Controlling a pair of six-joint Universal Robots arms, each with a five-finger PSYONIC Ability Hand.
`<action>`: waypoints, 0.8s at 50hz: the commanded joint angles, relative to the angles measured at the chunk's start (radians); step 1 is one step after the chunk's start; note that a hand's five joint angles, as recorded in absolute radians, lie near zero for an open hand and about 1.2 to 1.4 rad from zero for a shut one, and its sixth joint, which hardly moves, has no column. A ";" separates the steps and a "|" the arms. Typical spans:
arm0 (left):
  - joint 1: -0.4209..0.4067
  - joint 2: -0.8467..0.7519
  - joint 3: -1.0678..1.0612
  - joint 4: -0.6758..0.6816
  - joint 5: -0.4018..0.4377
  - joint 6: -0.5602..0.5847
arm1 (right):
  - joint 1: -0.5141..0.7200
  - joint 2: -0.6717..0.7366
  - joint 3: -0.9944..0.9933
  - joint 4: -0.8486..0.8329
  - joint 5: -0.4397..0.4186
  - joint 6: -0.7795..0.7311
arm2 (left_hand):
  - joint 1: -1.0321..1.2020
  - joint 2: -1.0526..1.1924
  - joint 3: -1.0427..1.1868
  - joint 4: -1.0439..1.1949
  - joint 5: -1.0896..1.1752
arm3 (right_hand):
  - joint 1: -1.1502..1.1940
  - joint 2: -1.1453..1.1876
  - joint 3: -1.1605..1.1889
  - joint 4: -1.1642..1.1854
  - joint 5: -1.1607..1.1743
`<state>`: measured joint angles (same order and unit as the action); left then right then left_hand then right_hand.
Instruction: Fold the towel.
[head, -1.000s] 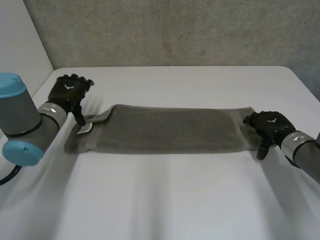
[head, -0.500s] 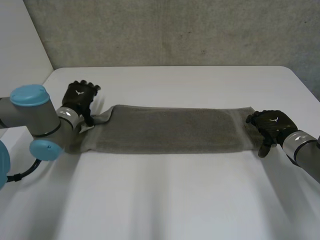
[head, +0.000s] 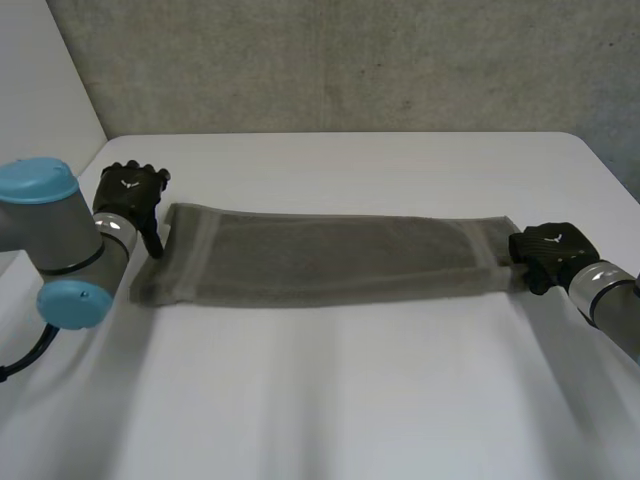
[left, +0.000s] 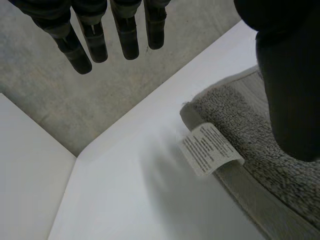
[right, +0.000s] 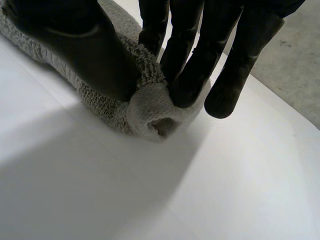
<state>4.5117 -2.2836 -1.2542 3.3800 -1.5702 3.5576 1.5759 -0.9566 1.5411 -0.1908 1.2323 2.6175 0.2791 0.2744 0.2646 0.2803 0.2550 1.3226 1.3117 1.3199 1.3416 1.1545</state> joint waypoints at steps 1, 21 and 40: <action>-0.028 0.130 -0.105 0.004 -0.001 0.000 | -0.043 -0.037 0.004 0.022 -0.002 -0.016 | -0.077 -0.073 -0.063 -0.079 -0.228 | 0.074 0.085 0.076 0.055 0.067; -0.077 0.332 -0.183 -0.004 -0.004 -0.235 | -0.139 -0.137 -0.205 0.289 -0.042 -0.324 | -0.089 -0.084 -0.075 -0.090 -0.240 | 0.074 0.085 0.076 0.055 0.067; -0.172 0.319 -0.093 -0.008 -0.013 -0.276 | 0.752 0.215 -0.660 0.254 -0.011 -0.246 | -0.089 -0.084 -0.075 -0.090 -0.240 | -0.004 0.007 -0.001 -0.023 -0.010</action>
<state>4.3513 -1.9547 -1.3437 3.3715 -1.5830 3.2764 2.1633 -0.9044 0.9741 0.0861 1.2089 2.3759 0.2729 0.2685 0.2592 0.2802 0.2322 1.3278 1.3201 1.3394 1.3437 1.1551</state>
